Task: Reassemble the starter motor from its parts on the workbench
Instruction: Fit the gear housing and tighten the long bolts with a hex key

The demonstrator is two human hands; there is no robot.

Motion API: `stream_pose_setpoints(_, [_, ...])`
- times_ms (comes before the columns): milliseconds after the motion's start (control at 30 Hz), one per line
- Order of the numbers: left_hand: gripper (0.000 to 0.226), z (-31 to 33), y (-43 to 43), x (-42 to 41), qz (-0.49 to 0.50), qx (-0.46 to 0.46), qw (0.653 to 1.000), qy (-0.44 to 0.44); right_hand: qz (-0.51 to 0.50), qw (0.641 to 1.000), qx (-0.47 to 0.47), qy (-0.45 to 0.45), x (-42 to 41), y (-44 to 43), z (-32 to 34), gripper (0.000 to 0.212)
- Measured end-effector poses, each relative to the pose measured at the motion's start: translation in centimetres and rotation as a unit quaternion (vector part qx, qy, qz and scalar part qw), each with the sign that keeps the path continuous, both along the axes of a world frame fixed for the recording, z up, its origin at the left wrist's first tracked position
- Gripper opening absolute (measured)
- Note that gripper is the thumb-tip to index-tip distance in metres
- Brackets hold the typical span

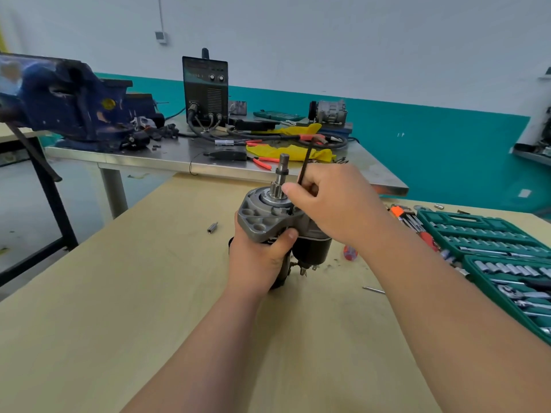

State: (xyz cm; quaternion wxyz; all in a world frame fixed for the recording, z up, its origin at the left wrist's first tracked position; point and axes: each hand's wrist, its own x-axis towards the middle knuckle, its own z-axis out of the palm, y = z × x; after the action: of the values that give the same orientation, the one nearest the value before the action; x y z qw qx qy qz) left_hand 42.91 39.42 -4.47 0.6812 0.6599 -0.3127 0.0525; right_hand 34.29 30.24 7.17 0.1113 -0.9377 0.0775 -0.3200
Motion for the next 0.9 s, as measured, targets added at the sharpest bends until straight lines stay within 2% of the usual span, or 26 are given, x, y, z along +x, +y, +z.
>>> stream_pose_setpoints(100, [0.086, -0.1, 0.0, 0.0, 0.000, -0.007, 1.000, -0.002, 0.052, 0.993, 0.109, 0.016, 0.0, -0.2, 0.0, 0.007])
stream_pose_setpoints(200, [0.080, -0.2, -0.1, 0.3, -0.006, -0.020, 1.000, -0.002, 0.101, 0.976, 0.180, 0.077, -0.3, -0.4, 0.6, 0.012])
stream_pose_setpoints(333, [0.083, -0.3, -0.2, 0.5, -0.005, -0.023, 1.000, 0.002, 0.088, 0.980, 0.153, 0.097, -0.3, -0.4, 1.4, 0.016])
stream_pose_setpoints(433, [0.089, -0.4, -0.1, 0.4, -0.005, -0.011, 1.000, -0.001, 0.049, 0.994, 0.076, 0.056, -0.1, 0.1, 0.8, 0.022])
stream_pose_setpoints(567, [0.097, -0.4, -0.1, 0.3, 0.001, 0.024, 1.000, -0.008, 0.034, 0.998, 0.059, -0.007, 0.1, 0.4, -0.3, 0.028])
stream_pose_setpoints(633, [0.095, -0.4, -0.2, 0.3, 0.000, 0.026, 1.000, -0.004, 0.044, 0.996, 0.076, -0.020, 0.0, 0.1, -0.4, 0.024])
stream_pose_setpoints(733, [0.093, -0.4, -0.3, 0.2, 0.006, 0.026, 1.000, -0.012, 0.079, 0.989, 0.127, 0.013, -0.3, -0.3, -0.3, 0.012])
stream_pose_setpoints(900, [0.083, -0.2, -0.2, 0.3, 0.002, 0.002, 1.000, -0.017, 0.110, 0.969, 0.195, 0.104, -1.0, -1.1, 0.8, 0.015])
